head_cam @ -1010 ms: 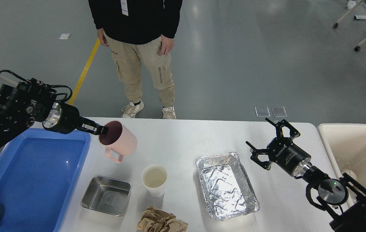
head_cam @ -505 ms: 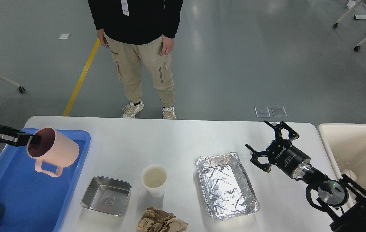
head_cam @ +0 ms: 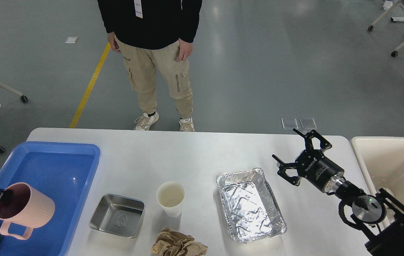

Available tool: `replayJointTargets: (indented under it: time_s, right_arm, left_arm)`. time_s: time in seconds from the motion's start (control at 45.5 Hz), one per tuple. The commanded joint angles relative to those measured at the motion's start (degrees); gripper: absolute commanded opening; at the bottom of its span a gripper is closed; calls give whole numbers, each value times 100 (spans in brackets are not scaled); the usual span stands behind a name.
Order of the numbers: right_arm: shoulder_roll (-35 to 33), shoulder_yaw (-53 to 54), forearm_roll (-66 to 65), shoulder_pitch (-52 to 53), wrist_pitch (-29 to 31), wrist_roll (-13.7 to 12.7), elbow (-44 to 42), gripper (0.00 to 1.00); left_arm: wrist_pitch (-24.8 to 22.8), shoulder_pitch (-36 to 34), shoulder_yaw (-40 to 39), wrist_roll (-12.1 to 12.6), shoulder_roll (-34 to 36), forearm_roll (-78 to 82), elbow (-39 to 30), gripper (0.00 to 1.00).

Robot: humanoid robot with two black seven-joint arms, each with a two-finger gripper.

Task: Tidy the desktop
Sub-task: 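Carry the pink mug into the blue tray and lower it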

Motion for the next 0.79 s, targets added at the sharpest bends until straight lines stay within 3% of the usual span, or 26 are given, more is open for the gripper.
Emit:
replayJointTargets:
  time_s: [0.0,0.132,0.461,0.768]
  right_arm:
    - [3,-7,0,-28,11,0,0,100]
    - [3,11,0,-28,3,0,18,100]
    - [3,20,0,-45,11,0,35,100]
    - [-76,20,0,-80,11,0,62,100]
  left_arm:
    - [190,119,10,0,10,64,69,3]
    - [392,277,19,0,28,90,244,3]
    - [1429,1165,1,-79,-209,152,1185,3]
    - [1517,1236,-16,-79,-789,108,1616,3]
